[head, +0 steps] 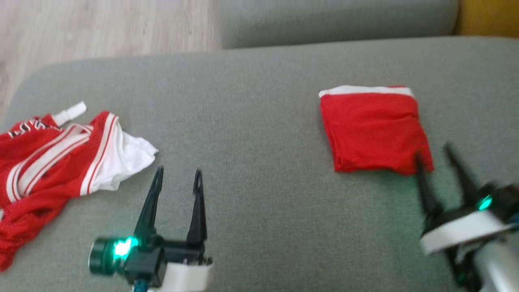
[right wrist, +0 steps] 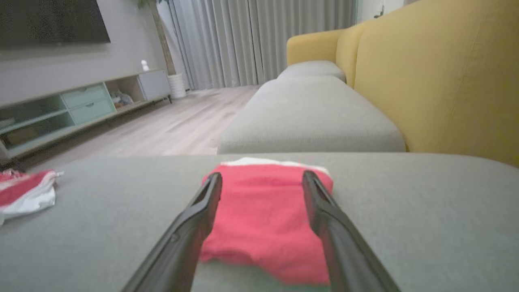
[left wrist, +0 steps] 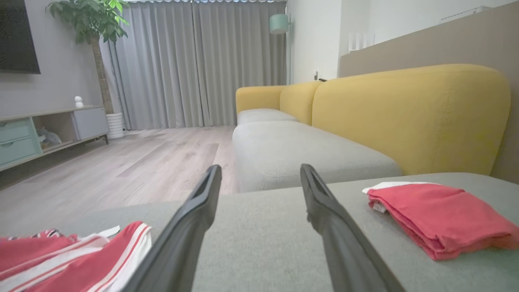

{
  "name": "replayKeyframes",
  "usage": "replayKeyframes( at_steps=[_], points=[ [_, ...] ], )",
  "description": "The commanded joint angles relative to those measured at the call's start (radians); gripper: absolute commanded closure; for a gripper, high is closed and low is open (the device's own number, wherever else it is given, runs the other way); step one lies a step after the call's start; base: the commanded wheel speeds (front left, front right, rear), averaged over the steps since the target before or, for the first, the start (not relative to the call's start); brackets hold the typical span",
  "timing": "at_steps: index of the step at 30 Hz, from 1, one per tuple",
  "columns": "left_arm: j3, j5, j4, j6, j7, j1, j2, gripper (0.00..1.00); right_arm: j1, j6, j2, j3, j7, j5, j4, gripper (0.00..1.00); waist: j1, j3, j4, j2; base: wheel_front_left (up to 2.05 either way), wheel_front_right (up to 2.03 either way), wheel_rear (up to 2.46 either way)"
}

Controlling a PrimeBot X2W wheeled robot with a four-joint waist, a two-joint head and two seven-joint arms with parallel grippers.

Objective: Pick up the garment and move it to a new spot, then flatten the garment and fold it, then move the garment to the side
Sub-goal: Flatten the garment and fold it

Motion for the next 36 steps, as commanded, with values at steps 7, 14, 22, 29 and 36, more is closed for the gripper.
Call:
replayKeyframes(
  at_steps=[7,14,22,29,36],
  points=[
    [0.075,0.014,0.037,0.02,-0.004,0.068,-0.013,0.0,0.052,-0.001,0.068,0.026,-0.021,-0.086,0.037,0.0,0.0001,-0.096,-0.019,-0.0001,0.0,0.0,0.0],
    [0.106,-0.001,0.088,0.004,-0.004,0.093,-0.023,0.0,0.085,-0.001,0.1,-0.003,-0.021,-0.13,0.042,0.0,0.0001,-0.113,-0.013,-0.0001,0.0,0.0,0.0],
    [0.125,-0.004,0.091,-0.011,-0.004,0.099,-0.031,0.0,0.098,-0.001,0.112,-0.009,-0.021,-0.134,0.035,0.0,0.0001,-0.114,-0.006,-0.0001,0.0,0.0,0.0],
    [0.132,-0.001,0.097,-0.019,-0.004,0.098,-0.034,0.0,0.099,-0.001,0.113,-0.015,-0.021,-0.133,0.034,0.0,0.0001,-0.111,-0.005,-0.0001,0.0,0.0,0.0],
    [0.133,0.005,0.096,-0.021,-0.004,0.097,-0.035,0.0,0.101,-0.001,0.117,-0.021,-0.021,-0.133,0.034,0.0,0.0001,-0.112,-0.005,-0.0001,0.0,0.0,0.0]
  ],
)
